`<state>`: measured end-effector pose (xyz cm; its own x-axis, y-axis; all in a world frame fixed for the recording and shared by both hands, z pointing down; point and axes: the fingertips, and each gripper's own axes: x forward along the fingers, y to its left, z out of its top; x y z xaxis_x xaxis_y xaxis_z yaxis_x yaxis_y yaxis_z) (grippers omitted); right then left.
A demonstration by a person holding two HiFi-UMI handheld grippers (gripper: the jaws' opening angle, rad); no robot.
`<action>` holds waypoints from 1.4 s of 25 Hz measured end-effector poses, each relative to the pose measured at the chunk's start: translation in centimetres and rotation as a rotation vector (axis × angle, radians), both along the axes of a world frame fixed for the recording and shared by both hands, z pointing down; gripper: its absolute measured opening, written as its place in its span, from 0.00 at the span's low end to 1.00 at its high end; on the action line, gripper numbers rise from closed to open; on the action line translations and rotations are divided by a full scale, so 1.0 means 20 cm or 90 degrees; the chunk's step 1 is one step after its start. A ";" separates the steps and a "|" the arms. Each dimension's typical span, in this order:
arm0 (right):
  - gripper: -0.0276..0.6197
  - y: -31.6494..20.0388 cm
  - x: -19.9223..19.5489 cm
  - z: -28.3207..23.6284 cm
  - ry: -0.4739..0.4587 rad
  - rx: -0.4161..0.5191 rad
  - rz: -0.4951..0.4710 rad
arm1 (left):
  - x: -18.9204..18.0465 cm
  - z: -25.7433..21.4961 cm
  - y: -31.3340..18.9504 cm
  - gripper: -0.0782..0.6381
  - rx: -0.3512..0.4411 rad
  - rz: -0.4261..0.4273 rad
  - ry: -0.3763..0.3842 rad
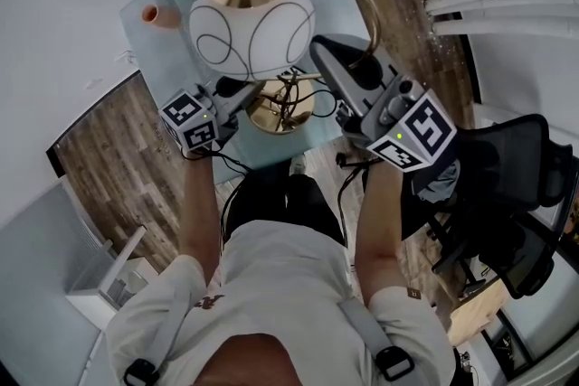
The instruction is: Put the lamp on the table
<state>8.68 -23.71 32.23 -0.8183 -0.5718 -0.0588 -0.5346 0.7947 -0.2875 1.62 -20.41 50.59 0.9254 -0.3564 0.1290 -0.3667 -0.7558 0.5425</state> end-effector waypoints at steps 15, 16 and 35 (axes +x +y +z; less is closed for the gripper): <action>0.05 -0.03 0.01 0.17 -0.011 0.009 0.000 | 0.02 0.19 -0.06 0.14 0.005 0.009 -0.005; 0.05 -0.04 0.02 0.18 -0.010 0.009 0.000 | 0.02 0.20 -0.06 0.14 0.005 0.010 -0.006; 0.05 -0.08 0.01 0.29 -0.009 -0.006 -0.004 | 0.01 0.31 -0.09 0.14 -0.002 0.002 -0.010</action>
